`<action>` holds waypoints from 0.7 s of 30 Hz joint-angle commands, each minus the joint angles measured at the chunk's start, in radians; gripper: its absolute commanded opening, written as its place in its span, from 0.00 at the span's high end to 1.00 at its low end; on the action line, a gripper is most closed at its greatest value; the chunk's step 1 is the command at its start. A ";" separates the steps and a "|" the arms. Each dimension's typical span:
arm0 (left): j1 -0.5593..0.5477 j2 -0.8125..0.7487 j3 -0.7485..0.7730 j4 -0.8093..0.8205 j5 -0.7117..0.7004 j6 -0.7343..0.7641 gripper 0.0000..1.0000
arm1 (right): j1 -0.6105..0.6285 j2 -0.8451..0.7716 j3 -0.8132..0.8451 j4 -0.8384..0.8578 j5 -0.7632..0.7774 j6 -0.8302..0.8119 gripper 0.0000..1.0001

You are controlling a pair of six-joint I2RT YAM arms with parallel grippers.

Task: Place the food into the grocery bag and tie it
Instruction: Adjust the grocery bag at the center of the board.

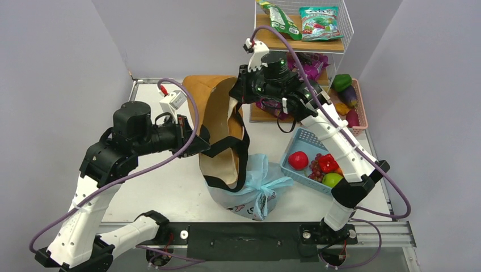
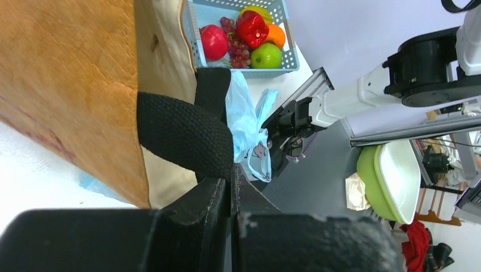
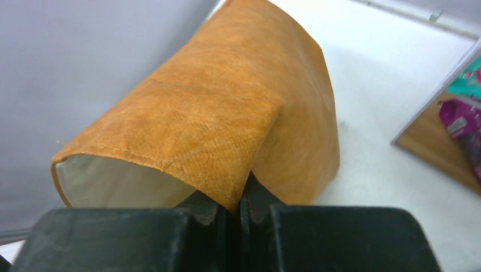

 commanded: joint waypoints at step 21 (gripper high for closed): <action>0.235 -0.081 -0.168 0.711 0.763 -0.339 1.00 | 0.044 0.044 -0.041 0.747 0.137 -0.308 1.00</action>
